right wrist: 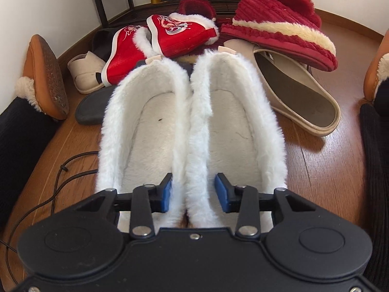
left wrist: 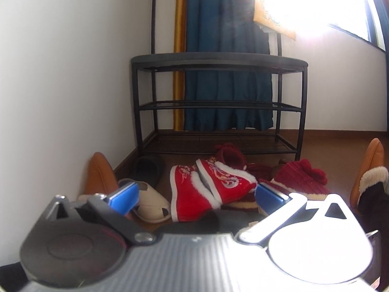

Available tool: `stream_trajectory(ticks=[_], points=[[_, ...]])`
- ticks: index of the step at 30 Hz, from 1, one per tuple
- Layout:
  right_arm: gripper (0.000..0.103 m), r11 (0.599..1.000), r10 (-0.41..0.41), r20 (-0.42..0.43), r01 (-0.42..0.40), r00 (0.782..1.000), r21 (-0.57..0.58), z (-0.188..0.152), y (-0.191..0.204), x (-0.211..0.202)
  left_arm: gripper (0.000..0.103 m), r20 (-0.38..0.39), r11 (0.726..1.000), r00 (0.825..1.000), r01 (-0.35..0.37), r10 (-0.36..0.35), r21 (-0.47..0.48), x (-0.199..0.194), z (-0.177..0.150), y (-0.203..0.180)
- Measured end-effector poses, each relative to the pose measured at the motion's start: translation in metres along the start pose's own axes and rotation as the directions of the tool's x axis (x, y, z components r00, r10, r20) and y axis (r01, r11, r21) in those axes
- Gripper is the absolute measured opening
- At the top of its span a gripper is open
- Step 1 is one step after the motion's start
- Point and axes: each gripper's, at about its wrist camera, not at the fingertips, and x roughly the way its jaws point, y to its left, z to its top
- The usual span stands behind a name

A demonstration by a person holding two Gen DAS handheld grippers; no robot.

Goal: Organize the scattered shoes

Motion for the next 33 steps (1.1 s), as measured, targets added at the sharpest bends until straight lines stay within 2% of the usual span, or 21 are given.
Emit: stream_trajectory(ticks=[2, 4, 6, 8, 9, 11, 12, 14, 16, 20, 28, 31, 33], points=[[0.043, 1.000, 0.005, 0.001, -0.005, 1.000, -0.007, 0.001, 0.000, 0.000, 0.102, -0.006, 1.000, 1.000, 0.003, -0.003, -0.013, 0.006, -0.001, 0.005], [0.052, 1.000, 0.015, 0.000, -0.015, 1.000, -0.004, 0.003, 0.001, 0.001, 0.102, -0.002, 1.000, 1.000, 0.008, -0.008, -0.022, 0.010, -0.001, 0.010], [0.052, 1.000, 0.019, 0.013, -0.019, 1.000, 0.010, 0.006, -0.001, 0.001, 0.102, 0.006, 0.999, 1.000, 0.009, -0.009, -0.033, 0.013, -0.001, 0.014], [0.060, 1.000, 0.010, 0.020, -0.010, 1.000, -0.016, 0.010, -0.001, 0.002, 0.102, 0.010, 0.999, 1.000, 0.011, -0.011, -0.053, 0.016, 0.000, 0.020], [0.067, 1.000, 0.008, 0.016, -0.008, 1.000, -0.027, 0.012, -0.001, 0.004, 0.102, 0.009, 0.998, 1.000, 0.013, -0.012, -0.069, 0.018, 0.000, 0.023], [0.068, 0.999, -0.007, 0.013, 0.007, 1.000, -0.039, 0.014, -0.003, 0.008, 0.103, 0.006, 0.996, 1.000, 0.012, -0.012, -0.089, 0.023, -0.001, 0.028], [0.066, 0.999, -0.012, 0.013, 0.012, 1.000, -0.048, 0.014, -0.003, 0.010, 0.102, 0.005, 0.995, 1.000, 0.011, -0.011, -0.095, 0.025, -0.001, 0.030], [0.055, 0.997, -0.018, 0.024, 0.020, 1.000, -0.079, 0.012, -0.001, 0.009, 0.102, 0.000, 0.996, 1.000, 0.011, -0.011, -0.092, 0.028, -0.003, 0.031], [0.031, 0.992, -0.018, 0.032, 0.022, 0.999, -0.124, 0.013, 0.005, 0.007, 0.102, -0.008, 0.996, 1.000, 0.017, -0.018, -0.089, 0.030, -0.004, 0.030], [0.026, 0.989, -0.027, 0.033, 0.032, 0.999, -0.147, 0.014, 0.011, 0.006, 0.102, -0.020, 0.998, 0.999, 0.027, -0.028, -0.050, 0.030, -0.005, 0.016], [0.022, 0.995, 0.000, 0.041, 0.004, 0.999, -0.098, 0.014, 0.005, 0.004, 0.102, -0.127, 0.999, 0.991, -0.039, 0.041, 0.020, 0.036, -0.008, -0.005], [0.015, 0.996, 0.013, 0.045, -0.008, 0.999, -0.092, 0.014, 0.006, 0.004, 0.102, -0.156, 0.999, 0.987, -0.036, 0.038, 0.015, 0.038, -0.009, -0.005], [0.014, 0.996, 0.015, 0.047, -0.010, 0.999, -0.090, 0.013, 0.007, 0.004, 0.102, -0.167, 0.999, 0.985, -0.033, 0.035, 0.016, 0.039, -0.010, -0.006]])
